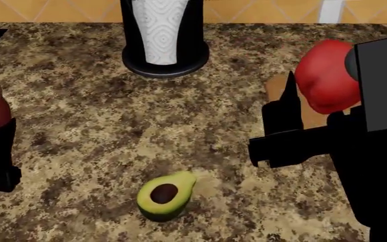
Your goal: Place the avocado, onion, tomato and bell pepper on the cutting board.
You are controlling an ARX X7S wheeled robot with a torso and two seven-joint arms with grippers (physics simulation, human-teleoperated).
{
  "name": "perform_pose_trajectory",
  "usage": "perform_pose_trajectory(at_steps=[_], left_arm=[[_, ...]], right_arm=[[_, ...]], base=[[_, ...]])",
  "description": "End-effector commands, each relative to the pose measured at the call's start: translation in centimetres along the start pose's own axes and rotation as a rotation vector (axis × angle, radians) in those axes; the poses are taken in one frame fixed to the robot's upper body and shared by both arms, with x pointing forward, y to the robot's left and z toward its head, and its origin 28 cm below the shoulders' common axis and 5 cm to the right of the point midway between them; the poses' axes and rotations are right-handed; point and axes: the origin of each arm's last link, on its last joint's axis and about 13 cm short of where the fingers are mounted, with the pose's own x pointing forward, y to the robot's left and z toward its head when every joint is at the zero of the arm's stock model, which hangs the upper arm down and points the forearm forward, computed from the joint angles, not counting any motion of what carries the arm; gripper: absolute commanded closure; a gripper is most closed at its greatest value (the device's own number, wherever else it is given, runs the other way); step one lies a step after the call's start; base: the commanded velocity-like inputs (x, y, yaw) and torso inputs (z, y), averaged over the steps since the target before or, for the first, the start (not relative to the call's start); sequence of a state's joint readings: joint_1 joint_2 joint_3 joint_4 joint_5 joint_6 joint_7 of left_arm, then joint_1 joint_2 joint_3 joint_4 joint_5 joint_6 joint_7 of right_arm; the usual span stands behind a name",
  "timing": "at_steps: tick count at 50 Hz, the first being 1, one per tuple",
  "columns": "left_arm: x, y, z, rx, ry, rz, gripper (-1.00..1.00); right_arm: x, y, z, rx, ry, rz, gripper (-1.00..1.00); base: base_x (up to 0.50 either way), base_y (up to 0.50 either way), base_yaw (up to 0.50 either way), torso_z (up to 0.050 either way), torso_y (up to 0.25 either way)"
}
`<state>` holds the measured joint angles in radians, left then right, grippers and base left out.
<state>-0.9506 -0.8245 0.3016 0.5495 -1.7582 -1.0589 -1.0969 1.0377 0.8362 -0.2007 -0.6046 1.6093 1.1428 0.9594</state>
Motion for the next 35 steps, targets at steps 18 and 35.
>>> perform_pose_trajectory(at_steps=[18,35], left_arm=[[0.16,-0.12,0.5,-0.033,-0.03,-0.027,1.0],[0.1,-0.11,0.36,-0.037,-0.031,-0.028,1.0]], right_arm=[[0.24,-0.02,0.34,0.0,-0.03,0.018,1.0],[0.09,0.08,0.18,0.0,-0.031,0.019,1.0]], base=[[0.0,-0.5,0.0,0.0,0.0],[0.0,-0.5,0.0,0.0,0.001]])
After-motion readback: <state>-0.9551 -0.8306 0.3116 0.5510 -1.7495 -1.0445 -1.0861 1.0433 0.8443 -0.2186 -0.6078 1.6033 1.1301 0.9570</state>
